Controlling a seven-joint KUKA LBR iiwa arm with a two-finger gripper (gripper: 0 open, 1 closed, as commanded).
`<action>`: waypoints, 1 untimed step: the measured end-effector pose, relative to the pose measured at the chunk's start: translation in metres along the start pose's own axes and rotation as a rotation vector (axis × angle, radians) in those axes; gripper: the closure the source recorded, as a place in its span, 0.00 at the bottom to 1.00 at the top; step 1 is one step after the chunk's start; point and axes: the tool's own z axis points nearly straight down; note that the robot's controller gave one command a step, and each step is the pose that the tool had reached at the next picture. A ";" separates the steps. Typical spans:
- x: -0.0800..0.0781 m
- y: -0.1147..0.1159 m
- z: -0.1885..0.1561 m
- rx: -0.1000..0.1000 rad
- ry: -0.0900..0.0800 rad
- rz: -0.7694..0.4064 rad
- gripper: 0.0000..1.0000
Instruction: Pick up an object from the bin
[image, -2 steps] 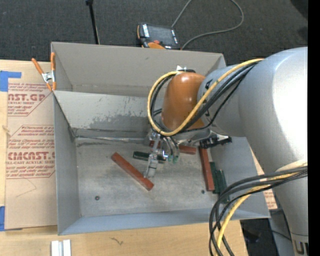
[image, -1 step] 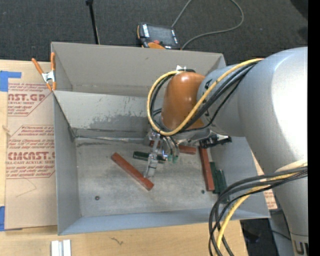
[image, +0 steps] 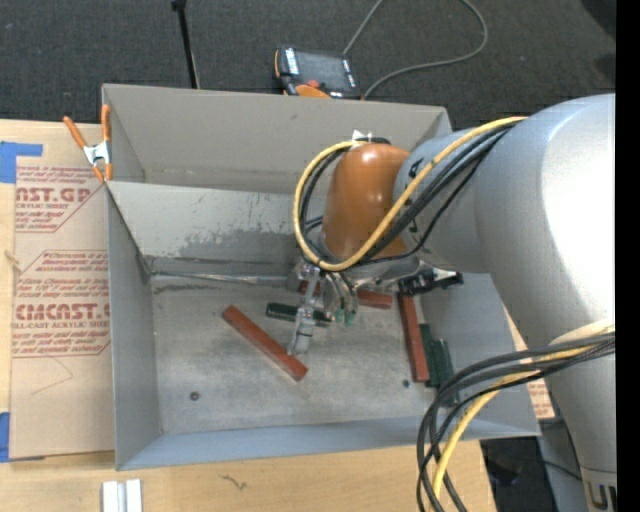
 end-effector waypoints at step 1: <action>0.000 0.001 0.000 0.000 0.000 0.000 0.00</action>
Offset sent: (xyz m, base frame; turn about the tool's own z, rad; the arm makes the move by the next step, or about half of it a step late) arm 0.0000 0.0000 0.0000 0.0000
